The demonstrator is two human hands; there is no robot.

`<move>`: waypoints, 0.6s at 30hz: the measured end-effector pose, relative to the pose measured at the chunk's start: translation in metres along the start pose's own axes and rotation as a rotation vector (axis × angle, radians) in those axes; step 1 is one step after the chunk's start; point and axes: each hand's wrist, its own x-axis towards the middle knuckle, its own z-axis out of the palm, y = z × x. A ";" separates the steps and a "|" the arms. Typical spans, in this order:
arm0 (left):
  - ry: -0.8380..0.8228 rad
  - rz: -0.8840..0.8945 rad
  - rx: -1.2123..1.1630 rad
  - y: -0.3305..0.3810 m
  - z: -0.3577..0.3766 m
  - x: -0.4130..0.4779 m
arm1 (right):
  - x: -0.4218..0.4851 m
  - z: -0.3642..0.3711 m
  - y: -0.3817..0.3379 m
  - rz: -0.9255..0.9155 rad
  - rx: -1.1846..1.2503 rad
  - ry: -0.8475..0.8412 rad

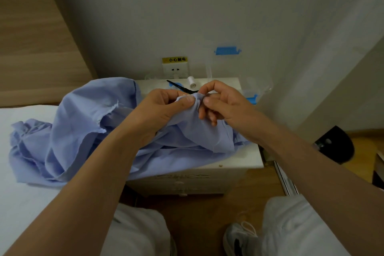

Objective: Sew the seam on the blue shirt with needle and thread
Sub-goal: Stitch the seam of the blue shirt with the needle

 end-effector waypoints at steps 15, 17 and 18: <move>0.074 0.019 0.126 0.002 0.009 0.000 | 0.001 0.000 0.007 -0.454 -0.533 0.237; 0.082 0.021 0.163 0.001 0.009 0.001 | 0.003 0.001 0.008 -0.544 -0.593 0.273; 0.089 0.026 0.197 0.002 0.010 0.001 | 0.003 0.003 0.008 -0.602 -0.628 0.292</move>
